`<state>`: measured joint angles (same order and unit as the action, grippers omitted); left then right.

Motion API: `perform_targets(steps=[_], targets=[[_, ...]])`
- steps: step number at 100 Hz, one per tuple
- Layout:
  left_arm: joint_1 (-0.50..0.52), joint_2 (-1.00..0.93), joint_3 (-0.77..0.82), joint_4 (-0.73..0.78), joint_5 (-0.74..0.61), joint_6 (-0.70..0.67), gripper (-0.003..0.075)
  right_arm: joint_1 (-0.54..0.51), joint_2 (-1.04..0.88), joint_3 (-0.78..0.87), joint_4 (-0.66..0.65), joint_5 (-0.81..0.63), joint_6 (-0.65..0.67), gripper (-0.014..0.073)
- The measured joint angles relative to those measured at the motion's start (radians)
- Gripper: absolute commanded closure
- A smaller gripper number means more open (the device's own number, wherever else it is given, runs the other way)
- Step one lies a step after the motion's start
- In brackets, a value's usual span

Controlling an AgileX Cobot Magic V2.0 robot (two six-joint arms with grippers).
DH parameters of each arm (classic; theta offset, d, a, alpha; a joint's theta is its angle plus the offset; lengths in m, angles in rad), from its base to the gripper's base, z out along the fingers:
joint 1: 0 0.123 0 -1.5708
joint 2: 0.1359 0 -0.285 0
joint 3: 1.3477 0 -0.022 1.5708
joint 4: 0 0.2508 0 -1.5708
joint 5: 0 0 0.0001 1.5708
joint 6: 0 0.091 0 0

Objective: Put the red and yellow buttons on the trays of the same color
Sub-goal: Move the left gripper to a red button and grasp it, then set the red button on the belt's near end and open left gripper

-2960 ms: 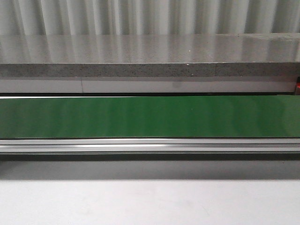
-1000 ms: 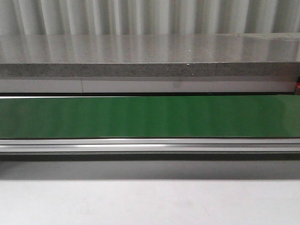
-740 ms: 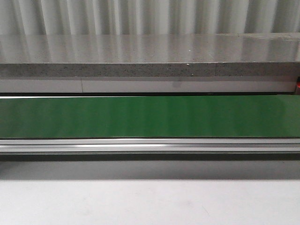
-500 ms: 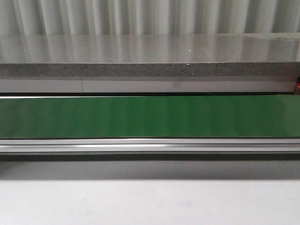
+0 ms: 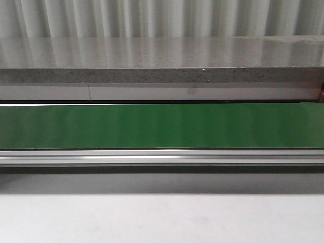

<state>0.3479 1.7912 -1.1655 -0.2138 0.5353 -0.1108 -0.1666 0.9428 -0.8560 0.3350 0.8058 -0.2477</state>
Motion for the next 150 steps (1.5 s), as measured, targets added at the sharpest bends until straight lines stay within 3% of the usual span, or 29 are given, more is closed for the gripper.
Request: perform_targets(steps=[55, 98, 150], targets=[[-0.035, -0.349, -0.01, -0.054, 0.221, 0.152, 0.074, 0.0, 0.0, 0.0, 0.0, 0.0, 0.0, 0.0661], [-0.178, -0.3, -0.004, -0.064, 0.254, 0.195, 0.074, 0.0, 0.0, 0.0, 0.0, 0.0, 0.0, 0.0661], [-0.192, -0.229, -0.004, -0.064, 0.264, 0.228, 0.0737, 0.0, 0.0, 0.0, 0.0, 0.0, 0.0, 0.0661]])
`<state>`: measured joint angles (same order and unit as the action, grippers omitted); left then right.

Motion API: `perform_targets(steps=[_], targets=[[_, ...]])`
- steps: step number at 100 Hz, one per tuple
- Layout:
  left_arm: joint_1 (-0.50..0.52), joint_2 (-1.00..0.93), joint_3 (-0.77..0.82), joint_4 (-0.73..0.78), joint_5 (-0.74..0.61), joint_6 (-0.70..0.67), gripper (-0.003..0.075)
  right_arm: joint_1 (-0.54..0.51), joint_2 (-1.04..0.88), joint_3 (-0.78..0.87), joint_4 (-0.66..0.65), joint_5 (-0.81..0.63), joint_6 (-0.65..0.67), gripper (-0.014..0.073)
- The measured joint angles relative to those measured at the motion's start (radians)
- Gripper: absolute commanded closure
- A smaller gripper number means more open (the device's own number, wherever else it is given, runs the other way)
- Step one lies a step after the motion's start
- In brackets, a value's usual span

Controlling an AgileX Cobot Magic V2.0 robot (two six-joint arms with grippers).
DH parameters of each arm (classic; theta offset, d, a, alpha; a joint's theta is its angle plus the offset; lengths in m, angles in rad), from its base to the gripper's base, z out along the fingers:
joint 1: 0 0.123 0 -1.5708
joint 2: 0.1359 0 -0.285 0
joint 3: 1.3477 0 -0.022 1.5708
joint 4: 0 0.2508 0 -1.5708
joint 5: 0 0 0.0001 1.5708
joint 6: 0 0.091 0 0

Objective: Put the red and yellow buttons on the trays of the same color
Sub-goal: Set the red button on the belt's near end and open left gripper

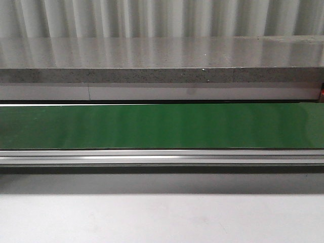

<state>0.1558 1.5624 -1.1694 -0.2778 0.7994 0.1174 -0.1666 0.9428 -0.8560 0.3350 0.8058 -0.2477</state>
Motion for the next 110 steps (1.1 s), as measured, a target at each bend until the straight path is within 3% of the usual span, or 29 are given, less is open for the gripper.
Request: perform_targets(steps=[10, 17, 24, 36, 43, 77, 110], targets=[[0.0, 0.01, 0.0, -0.01, 0.008, 0.0, 0.0696, 0.0, 0.0, 0.0, 0.0, 0.0, 0.0, 0.0661], [0.0, 0.01, 0.0, -0.019, 0.014, 0.0, 0.0603, 0.0, 0.0, 0.0, 0.0, 0.0, 0.0, 0.0661], [0.0, 0.01, 0.0, -0.029, 0.019, 0.006, 0.0447, 0.0, 0.0, 0.0, 0.0, 0.0, 0.0, 0.0661], [0.0, 0.003, 0.0, -0.041, 0.036, 0.053, 0.0112, 0.0, 0.0, 0.0, 0.0, 0.0, 0.0, 0.0661], [0.0, -0.007, 0.0, -0.045, 0.05, 0.068, 0.002, 0.0, 0.0, 0.0, 0.0, 0.0, 0.0, 0.0661], [0.011, -0.142, -0.053, -0.043, 0.04, 0.099, 0.0092, 0.0, 0.0, 0.0, 0.0, 0.0, 0.0, 0.0661], [0.221, -0.122, -0.074, -0.038, 0.032, 0.101, 0.0103, 0.0, 0.0, 0.0, 0.0, 0.0, 0.0, 0.0661]])
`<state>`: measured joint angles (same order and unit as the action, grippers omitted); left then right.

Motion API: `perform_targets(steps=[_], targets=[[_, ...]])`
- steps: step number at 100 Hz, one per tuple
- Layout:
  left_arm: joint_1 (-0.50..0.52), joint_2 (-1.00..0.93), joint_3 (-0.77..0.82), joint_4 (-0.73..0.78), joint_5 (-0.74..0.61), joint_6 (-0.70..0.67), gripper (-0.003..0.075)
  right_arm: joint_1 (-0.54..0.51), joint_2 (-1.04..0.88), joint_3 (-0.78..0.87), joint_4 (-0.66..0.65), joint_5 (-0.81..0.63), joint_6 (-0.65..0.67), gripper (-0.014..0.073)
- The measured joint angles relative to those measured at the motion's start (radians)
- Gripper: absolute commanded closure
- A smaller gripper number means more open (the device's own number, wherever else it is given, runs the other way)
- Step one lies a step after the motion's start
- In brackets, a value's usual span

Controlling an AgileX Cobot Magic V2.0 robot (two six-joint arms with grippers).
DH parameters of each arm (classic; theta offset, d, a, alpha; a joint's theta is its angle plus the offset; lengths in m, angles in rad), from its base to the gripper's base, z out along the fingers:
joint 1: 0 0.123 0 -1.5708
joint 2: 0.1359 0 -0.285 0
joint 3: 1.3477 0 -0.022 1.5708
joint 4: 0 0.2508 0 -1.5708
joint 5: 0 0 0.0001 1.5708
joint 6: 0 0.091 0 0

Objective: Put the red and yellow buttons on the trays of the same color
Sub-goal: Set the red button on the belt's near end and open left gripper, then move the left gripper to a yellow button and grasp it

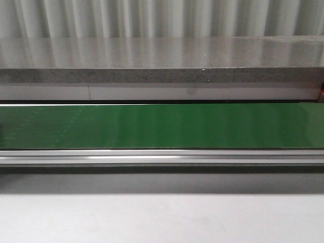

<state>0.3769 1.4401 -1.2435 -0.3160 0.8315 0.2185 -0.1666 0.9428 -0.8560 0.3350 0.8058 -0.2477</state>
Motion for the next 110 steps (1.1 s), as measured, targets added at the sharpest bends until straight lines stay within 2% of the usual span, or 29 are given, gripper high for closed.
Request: perform_targets(steps=[17, 60, 87, 110], targets=[[0.062, 0.096, -0.001, 0.002, -0.013, 0.0, 0.0103, 0.0, 0.0, 0.0, 0.0, 0.0, 0.0, 0.0661], [0.083, 0.309, -0.002, 0.002, -0.136, 0.0, 0.0103, 0.0, 0.0, 0.0, 0.0, 0.0, 0.0, 0.0661], [0.138, 0.385, -0.008, -0.011, -0.195, 0.0, 0.0103, 0.0, 0.0, 0.0, 0.0, 0.0, 0.0, 0.0661], [0.143, 0.466, -0.093, -0.019, -0.19, 0.0, 0.0103, 0.0, 0.0, 0.0, 0.0, 0.001, 0.0, 0.0661]])
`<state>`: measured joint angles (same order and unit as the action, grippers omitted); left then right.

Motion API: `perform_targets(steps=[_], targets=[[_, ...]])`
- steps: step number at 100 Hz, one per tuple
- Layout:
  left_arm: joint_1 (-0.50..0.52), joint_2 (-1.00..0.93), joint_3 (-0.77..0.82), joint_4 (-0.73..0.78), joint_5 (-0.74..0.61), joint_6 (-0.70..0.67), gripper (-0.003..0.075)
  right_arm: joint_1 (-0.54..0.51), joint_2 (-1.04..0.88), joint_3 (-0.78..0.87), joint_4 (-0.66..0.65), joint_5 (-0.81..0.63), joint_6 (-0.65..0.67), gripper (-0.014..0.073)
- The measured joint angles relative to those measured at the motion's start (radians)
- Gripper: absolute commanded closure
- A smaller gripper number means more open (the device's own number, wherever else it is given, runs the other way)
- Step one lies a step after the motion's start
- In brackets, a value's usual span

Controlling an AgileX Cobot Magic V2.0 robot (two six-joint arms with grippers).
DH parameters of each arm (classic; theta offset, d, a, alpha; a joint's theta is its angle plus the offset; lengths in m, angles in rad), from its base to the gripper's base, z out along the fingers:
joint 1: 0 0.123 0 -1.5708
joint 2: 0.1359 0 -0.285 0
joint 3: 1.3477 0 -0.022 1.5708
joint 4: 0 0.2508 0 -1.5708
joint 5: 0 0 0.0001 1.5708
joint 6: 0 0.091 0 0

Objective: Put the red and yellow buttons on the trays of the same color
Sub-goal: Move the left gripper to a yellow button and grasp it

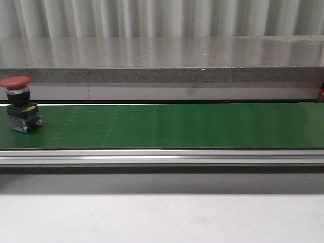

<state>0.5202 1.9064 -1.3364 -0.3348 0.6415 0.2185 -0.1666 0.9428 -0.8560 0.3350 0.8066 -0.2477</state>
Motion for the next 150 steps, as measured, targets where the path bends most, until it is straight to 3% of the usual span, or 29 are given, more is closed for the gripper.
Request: perform_targets(steps=[18, 28, 35, 52, 57, 76, 97, 121, 150], targets=[[0.0, 0.055, -0.068, -0.005, 0.028, 0.0, 0.0106, 0.0, 0.0, 0.0, 0.0, 0.0, 0.0, 0.0661], [0.0, 0.068, -0.076, -0.006, 0.039, 0.0, 0.0178, 0.0, 0.0, 0.0, 0.0, 0.0, 0.0, 0.0661], [0.0, 0.07, -0.078, -0.007, 0.048, 0.0, 0.0294, 0.0, 0.0, 0.0, 0.0, 0.0, 0.0, 0.0661], [-0.002, 0.072, -0.079, -0.008, 0.073, 0.001, 0.0668, 0.0, 0.0, 0.0, 0.0, 0.0, 0.0, 0.0661], [-0.002, 0.072, -0.079, -0.008, 0.08, 0.001, 0.0741, 0.0, 0.0, 0.0, 0.0, 0.002, 0.0, 0.0661], [-0.002, 0.029, -0.079, -0.02, 0.126, 0.001, 0.074, 0.0, 0.0, 0.0, 0.0, 0.002, 0.0, 0.0661], [-0.023, -0.148, -0.079, -0.026, 0.2, 0.001, 0.074, 0.0, 0.0, 0.0, 0.0, 0.003, 0.0, 0.0661], [-0.115, -0.34, -0.079, -0.028, 0.281, 0.001, 0.074, 0.0, 0.0, 0.0, 0.0, 0.005, -0.001, 0.0661], [-0.257, -0.379, -0.075, -0.028, 0.328, 0.002, 0.074, 0.0, 0.0, 0.0, 0.0, 0.005, -0.001, 0.0661]])
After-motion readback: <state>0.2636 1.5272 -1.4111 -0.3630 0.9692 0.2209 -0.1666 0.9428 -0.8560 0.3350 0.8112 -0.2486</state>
